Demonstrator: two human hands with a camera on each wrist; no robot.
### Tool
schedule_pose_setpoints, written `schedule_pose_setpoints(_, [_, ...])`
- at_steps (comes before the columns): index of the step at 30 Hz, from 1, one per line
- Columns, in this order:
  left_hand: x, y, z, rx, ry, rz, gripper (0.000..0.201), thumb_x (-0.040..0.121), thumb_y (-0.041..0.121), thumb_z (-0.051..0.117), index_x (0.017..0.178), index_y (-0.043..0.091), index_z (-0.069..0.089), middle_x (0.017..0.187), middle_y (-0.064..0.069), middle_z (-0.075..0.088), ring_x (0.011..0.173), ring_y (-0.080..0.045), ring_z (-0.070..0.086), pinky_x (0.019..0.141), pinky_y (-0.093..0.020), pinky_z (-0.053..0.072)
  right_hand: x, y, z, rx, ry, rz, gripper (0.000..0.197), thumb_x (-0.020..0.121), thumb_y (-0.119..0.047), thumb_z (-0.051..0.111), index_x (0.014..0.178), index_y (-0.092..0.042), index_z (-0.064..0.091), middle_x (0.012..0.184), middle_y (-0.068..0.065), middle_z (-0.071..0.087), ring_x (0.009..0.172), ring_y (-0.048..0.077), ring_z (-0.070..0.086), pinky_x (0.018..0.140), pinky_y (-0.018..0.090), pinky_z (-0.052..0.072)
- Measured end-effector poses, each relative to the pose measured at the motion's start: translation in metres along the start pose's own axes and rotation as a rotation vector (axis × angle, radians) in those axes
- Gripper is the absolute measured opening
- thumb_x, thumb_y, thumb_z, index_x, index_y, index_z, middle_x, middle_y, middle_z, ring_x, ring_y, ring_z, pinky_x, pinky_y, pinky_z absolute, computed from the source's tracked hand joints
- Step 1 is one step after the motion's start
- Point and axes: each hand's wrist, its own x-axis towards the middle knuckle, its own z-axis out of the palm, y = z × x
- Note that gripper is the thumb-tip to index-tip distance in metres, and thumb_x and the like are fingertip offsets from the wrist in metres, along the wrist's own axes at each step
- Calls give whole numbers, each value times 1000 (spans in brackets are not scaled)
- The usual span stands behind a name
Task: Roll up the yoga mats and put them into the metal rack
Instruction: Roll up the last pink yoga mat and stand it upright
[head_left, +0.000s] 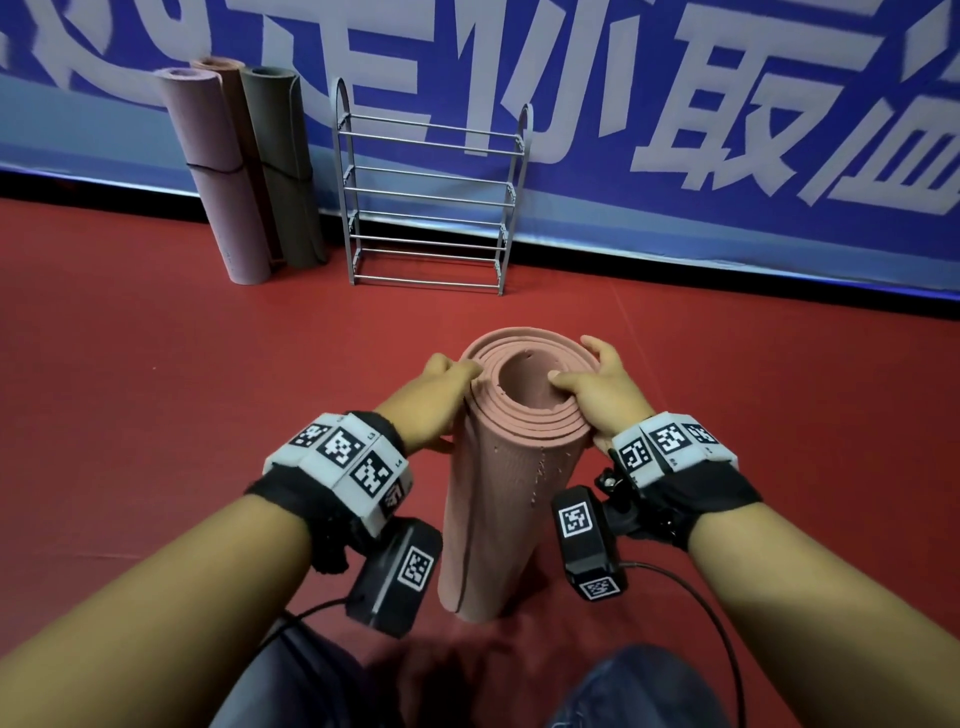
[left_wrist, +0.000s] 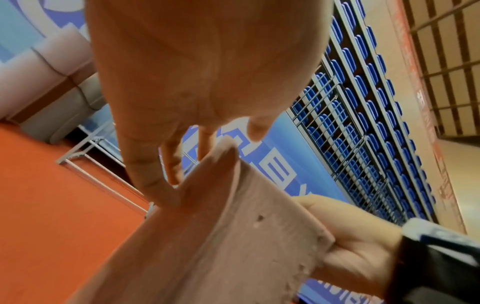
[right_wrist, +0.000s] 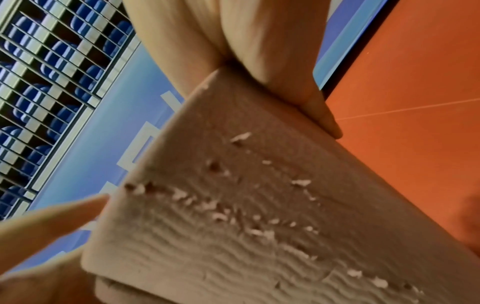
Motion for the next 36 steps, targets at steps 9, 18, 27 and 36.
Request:
schedule_pose_setpoints(9, [15, -13, -9, 186, 91, 147, 18, 104, 26, 33, 114, 19, 46, 82, -11, 52, 59, -22, 46, 48, -27, 40, -12, 2, -16, -89, -34, 17, 97, 68, -20, 85, 147, -32, 30, 143, 1, 42, 128, 27, 49, 107, 50, 43])
schedule_pose_setpoints(18, [3, 0, -14, 616, -77, 253, 75, 93, 8, 43, 154, 34, 9, 118, -16, 63, 98, -31, 60, 85, -34, 49, -6, -1, -16, -241, -161, 239, 73, 67, -45, 74, 130, -19, 50, 110, 12, 69, 87, 34, 71, 72, 54, 59])
schedule_pose_setpoints(27, [-1, -14, -13, 473, -100, 315, 118, 72, 22, 85, 155, 26, 2, 146, -1, 45, 128, -17, 48, 105, -25, 38, 0, -1, -18, -175, -188, 234, 65, 59, -49, 79, 115, -20, 64, 95, 11, 74, 80, 31, 73, 72, 54, 59])
schedule_pose_setpoints(36, [-3, -21, -1, 464, 15, 444, 102, 75, 26, 82, 154, 24, 17, 149, 3, 42, 135, -13, 40, 101, -14, 27, -4, 2, -23, -80, -217, 393, 65, 74, -29, 76, 132, -19, 49, 113, 17, 64, 90, 39, 67, 54, 64, 52])
